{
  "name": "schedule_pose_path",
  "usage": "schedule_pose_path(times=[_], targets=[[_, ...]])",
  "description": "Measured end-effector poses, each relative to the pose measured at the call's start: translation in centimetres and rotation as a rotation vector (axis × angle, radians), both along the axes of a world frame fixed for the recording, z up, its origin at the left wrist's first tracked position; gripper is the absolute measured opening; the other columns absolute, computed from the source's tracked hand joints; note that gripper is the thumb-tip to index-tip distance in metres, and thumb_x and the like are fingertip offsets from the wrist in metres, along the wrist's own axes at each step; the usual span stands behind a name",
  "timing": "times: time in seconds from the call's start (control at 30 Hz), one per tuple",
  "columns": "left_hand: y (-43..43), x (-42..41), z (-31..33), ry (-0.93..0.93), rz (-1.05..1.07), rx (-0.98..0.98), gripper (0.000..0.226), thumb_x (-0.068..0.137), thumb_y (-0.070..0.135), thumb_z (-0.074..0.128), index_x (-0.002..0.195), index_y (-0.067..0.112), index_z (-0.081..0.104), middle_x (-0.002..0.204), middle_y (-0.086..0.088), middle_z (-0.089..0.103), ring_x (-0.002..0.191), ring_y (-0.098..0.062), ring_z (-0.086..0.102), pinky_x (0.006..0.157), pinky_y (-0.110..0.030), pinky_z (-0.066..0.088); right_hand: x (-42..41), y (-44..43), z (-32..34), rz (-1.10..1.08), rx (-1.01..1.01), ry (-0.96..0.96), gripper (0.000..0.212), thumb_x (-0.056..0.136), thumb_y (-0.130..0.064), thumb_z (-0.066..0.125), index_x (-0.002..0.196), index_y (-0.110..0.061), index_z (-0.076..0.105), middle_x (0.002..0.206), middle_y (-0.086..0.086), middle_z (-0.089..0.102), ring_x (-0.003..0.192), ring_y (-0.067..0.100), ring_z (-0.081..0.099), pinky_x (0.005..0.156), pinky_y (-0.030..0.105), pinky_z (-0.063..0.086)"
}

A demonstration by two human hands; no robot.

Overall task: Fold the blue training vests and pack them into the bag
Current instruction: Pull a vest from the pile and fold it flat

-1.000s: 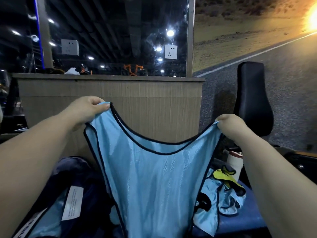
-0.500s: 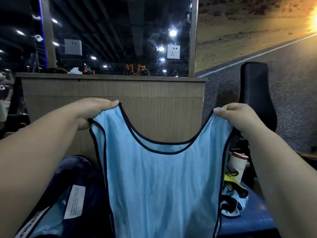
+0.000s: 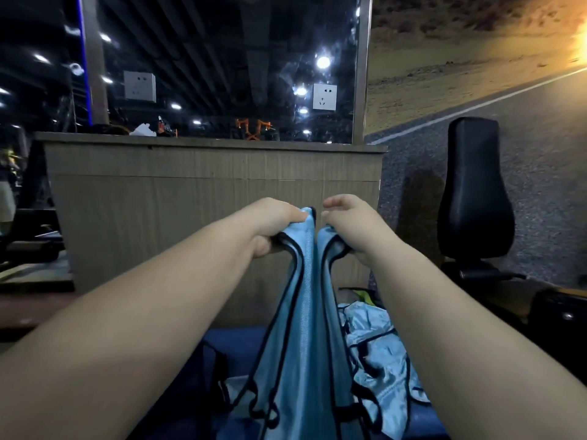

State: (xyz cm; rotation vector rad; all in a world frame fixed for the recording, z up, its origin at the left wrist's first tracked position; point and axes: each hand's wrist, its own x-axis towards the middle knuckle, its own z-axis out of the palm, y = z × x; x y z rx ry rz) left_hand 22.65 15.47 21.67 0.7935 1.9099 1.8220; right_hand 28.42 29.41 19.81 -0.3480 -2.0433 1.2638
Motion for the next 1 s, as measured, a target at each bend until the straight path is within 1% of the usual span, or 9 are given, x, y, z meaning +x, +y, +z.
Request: schedule_pose_path(times=[0.07,0.17,0.27,0.43,0.53,0.67,0.8,0.9,1.0], targets=[[0.2,0.3,-0.2,-0.006,-0.026,0.013,0.017,0.097,0.002,0.048,0.088,0.006,0.062,0.071,-0.006,0.065,0.055,-0.012,0.064,0.050,-0.020,0.052,-0.2,-0.9,-0.1,0.037,-0.016,-0.016,0.022,0.090,-0.022,0.058,0.111,-0.031,0.056,0.103,0.001,0.066,0.075,0.018,0.063,0.059,0.028,0.048],[-0.1,0.4,-0.3,0.007,-0.025,0.034,0.017,0.097,0.001,0.048,0.091,0.006,0.063,0.073,-0.007,0.064,0.050,-0.010,0.064,0.045,-0.019,0.051,-0.4,-1.4,-0.3,0.042,-0.012,-0.015,0.032,0.089,-0.020,0.055,0.119,-0.031,0.052,0.112,0.003,0.064,0.080,0.021,0.065,0.066,0.034,0.051],[-0.4,0.1,-0.3,0.041,-0.025,0.033,0.016,0.097,0.002,0.050,0.093,0.005,0.065,0.075,-0.007,0.066,0.053,-0.010,0.065,0.047,-0.018,0.051,-0.2,-1.9,-0.3,0.052,-0.004,-0.016,0.041,0.086,-0.017,0.054,0.125,-0.030,0.050,0.111,0.006,0.065,0.069,0.019,0.061,0.059,0.031,0.047],[-0.7,-0.4,-0.2,0.108,-0.029,0.030,0.015,0.095,0.000,0.053,0.090,0.005,0.066,0.078,-0.009,0.067,0.063,-0.015,0.065,0.055,-0.021,0.054,-0.1,-2.4,-0.2,0.063,0.016,0.009,0.034,0.086,-0.017,0.055,0.116,-0.032,0.050,0.103,0.004,0.065,0.065,0.017,0.056,0.052,0.027,0.043],[-0.9,-0.7,-0.1,0.135,-0.053,0.027,0.018,0.093,-0.002,0.051,0.100,-0.002,0.068,0.081,-0.013,0.068,0.065,-0.018,0.065,0.057,-0.023,0.054,0.2,-3.1,0.1,0.111,0.013,0.014,0.032,0.086,-0.023,0.056,0.116,-0.032,0.049,0.101,0.004,0.066,0.070,0.018,0.061,0.054,0.028,0.044],[-1.5,-1.2,0.1,0.153,-0.030,0.081,0.013,0.094,0.005,0.054,0.086,0.006,0.064,0.072,-0.009,0.062,0.061,-0.018,0.059,0.059,-0.028,0.049,1.3,-3.7,0.9,0.259,-0.118,0.024,0.041,0.091,-0.008,0.032,0.126,-0.026,0.043,0.085,0.007,0.068,0.060,0.022,0.070,0.046,0.026,0.039],[-2.7,-1.5,0.4,0.165,-0.165,0.070,0.020,0.094,0.026,0.060,0.102,0.007,0.061,0.081,-0.009,0.070,0.070,-0.020,0.066,0.069,-0.033,0.055,1.9,-3.7,0.5,0.264,0.150,-0.023,0.052,0.089,-0.009,0.056,0.135,-0.026,0.040,0.082,0.003,0.074,0.076,0.016,0.073,0.060,0.028,0.048],[-3.1,-1.3,0.4,0.192,-0.274,0.055,0.038,0.092,0.037,0.056,0.116,0.008,0.060,0.095,-0.009,0.072,0.080,-0.019,0.068,0.071,-0.029,0.058,1.9,-3.6,0.5,0.030,0.469,-0.034,0.045,0.082,-0.028,0.075,0.122,-0.032,0.054,0.071,-0.006,0.067,0.066,0.002,0.063,0.059,0.019,0.043],[-3.2,-0.8,0.5,0.241,-0.302,0.094,0.023,0.097,0.030,0.052,0.104,0.011,0.064,0.081,0.000,0.071,0.070,-0.010,0.067,0.065,-0.023,0.056,1.6,-3.4,0.7,-0.100,0.595,-0.022,0.035,0.080,-0.043,0.076,0.111,-0.032,0.065,0.080,-0.013,0.050,0.073,0.003,0.048,0.057,0.017,0.032]])
